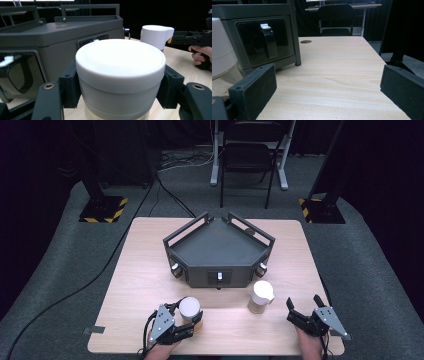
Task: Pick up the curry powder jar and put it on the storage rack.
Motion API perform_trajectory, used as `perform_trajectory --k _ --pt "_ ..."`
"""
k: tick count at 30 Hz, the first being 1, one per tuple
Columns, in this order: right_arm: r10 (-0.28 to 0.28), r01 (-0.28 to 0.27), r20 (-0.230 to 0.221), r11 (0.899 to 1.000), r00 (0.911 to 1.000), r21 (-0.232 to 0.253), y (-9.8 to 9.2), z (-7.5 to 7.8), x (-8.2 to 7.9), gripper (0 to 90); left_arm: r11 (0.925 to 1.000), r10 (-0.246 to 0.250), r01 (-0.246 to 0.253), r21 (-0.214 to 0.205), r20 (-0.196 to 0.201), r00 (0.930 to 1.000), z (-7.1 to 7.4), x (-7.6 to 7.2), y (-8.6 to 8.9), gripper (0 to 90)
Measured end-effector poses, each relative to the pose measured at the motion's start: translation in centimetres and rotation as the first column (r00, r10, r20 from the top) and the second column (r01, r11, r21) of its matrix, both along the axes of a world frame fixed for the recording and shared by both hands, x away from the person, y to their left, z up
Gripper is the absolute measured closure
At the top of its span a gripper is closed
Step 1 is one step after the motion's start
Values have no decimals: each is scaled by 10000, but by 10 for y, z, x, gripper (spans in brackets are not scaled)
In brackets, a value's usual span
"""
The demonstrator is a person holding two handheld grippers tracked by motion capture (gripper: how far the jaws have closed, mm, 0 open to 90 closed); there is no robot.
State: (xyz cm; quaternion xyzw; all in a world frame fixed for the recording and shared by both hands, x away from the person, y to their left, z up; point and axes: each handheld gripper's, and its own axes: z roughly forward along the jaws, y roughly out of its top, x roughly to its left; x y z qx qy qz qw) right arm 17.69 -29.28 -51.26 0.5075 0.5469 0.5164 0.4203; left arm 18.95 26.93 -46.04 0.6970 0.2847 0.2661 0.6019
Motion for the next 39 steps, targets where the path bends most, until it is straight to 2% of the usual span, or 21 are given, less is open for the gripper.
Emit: perform_trajectory --k 8,14,23,34,39 --pt "-11 11 34 10000 10000 4 0 -1 0 0 9998 -189 189 -13 194 9996 16 3 -1 335" --pt "17 -17 11 10000 10000 16 0 0 0 0 9987 -443 443 -243 -6 9990 31 11 -2 335" --pt "12 -12 41 10000 10000 26 0 -1 0 0 9980 -624 624 -16 218 9978 52 18 -13 335" --pt "37 -37 44 10000 10000 48 -1 -1 0 0 9975 -711 712 -39 305 9970 70 25 -23 335" --pt "41 -41 39 10000 10000 38 -1 -1 0 0 9960 -836 844 -278 285 9961 79 33 -24 335"
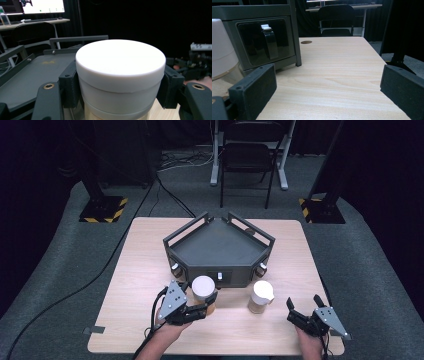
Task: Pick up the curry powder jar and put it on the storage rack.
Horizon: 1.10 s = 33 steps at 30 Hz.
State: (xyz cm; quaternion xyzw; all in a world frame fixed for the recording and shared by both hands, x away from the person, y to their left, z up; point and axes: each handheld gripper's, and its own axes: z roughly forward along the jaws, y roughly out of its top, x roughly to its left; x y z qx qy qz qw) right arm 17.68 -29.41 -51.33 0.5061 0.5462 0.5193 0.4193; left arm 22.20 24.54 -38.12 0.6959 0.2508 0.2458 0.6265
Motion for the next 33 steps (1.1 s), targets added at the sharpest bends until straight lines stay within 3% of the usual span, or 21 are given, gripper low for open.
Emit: perform_trajectory --k 11,21,33 --pt "113 -113 22 9999 9999 43 -2 0 0 0 9989 437 -432 -202 203 9988 19 10 -6 335" --pt "173 -173 12 9998 9998 106 -4 0 1 0 9969 791 -790 -46 465 9958 39 26 -13 336" --pt "278 -279 41 9995 9996 115 -5 -1 1 0 9956 935 -929 -128 538 9942 46 46 -22 335"
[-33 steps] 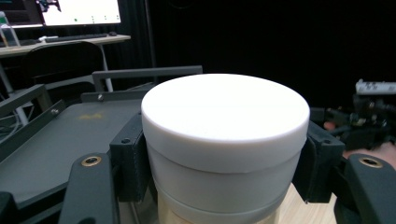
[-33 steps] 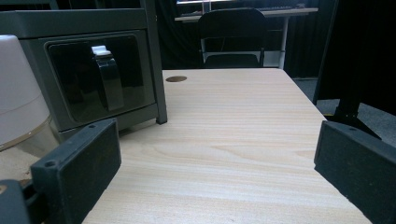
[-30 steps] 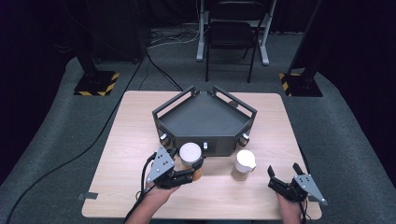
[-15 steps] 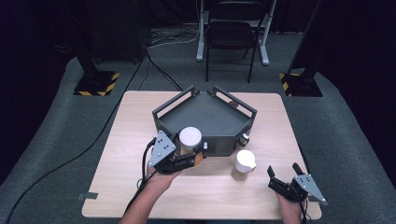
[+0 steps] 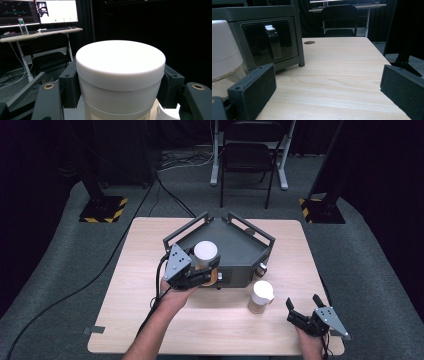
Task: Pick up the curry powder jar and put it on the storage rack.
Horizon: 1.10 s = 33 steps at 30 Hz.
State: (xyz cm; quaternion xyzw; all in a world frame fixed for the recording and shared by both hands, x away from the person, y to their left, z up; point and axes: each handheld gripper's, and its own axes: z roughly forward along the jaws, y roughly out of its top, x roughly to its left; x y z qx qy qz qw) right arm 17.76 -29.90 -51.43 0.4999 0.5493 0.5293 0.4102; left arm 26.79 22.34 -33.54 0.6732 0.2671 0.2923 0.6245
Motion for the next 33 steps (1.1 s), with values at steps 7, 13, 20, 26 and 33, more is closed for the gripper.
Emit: perform_trajectory --k 7,13,20,26,33 --pt "119 -120 25 9999 9999 80 -3 -1 0 0 9999 163 -163 -50 48 9999 3 12 -8 336" --pt "183 -183 10 9997 9998 157 -5 -1 0 0 9994 352 -352 -36 8 9994 6 24 -17 336" --pt "231 -232 22 9994 9997 259 -7 -1 0 0 9943 1045 -1041 -241 164 9944 1 28 -29 336" --pt "309 -309 -6 9994 9995 144 -6 0 1 0 9892 1456 -1455 -167 77 9893 2 34 -35 336" --pt "239 -239 11 9993 9997 284 -6 -1 -1 0 9791 1991 -2006 -323 -444 9790 4 45 -41 336"
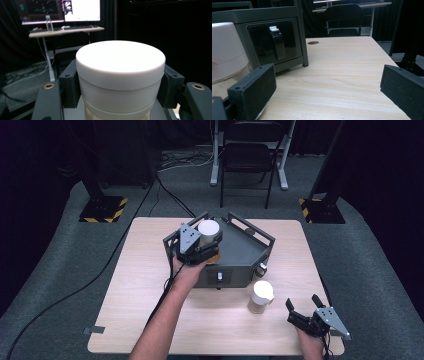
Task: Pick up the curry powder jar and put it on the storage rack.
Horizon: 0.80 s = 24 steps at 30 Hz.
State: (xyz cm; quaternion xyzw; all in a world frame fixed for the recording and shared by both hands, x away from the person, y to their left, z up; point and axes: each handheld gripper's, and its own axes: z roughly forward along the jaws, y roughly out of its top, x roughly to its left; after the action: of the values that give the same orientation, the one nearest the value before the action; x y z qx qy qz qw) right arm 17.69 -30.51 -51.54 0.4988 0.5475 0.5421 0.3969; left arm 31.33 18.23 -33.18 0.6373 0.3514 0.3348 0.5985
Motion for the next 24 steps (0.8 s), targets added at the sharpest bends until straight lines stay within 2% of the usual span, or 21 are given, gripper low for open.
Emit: perform_trajectory --k 1,4,6,7,12,14,16,21,24 --pt "-3 3 1 10000 10000 44 0 0 0 0 9997 253 -252 67 -40 9997 -1 2 -5 336" --pt "27 -27 3 10000 10000 91 -1 0 -1 0 9990 452 -452 18 -79 9989 -2 5 -9 336" --pt "55 -55 -4 10000 10000 74 -1 0 -1 0 9973 723 -723 131 60 9974 -4 5 -15 336" --pt "65 -65 -8 10000 10000 47 -1 0 -1 0 9968 785 -787 164 151 9968 -5 5 -17 336" --pt "66 -66 -55 10000 10000 21 0 1 -1 0 9938 1048 -1051 352 111 9944 -5 8 -25 336" --pt "50 -50 -50 10000 10000 39 0 1 -1 0 9929 1151 -1157 291 220 9931 -8 8 -26 336" --pt "31 -31 -43 10000 10000 37 0 1 -1 0 9928 1183 -1191 94 608 9911 -15 8 -26 336" --pt "44 -44 -75 9999 10000 92 0 1 -1 0 9915 1298 -1303 49 559 9900 -16 12 -30 336" --pt "81 -81 -77 9999 9999 92 -1 1 -1 0 9894 1442 -1447 111 333 9890 -15 16 -34 336"
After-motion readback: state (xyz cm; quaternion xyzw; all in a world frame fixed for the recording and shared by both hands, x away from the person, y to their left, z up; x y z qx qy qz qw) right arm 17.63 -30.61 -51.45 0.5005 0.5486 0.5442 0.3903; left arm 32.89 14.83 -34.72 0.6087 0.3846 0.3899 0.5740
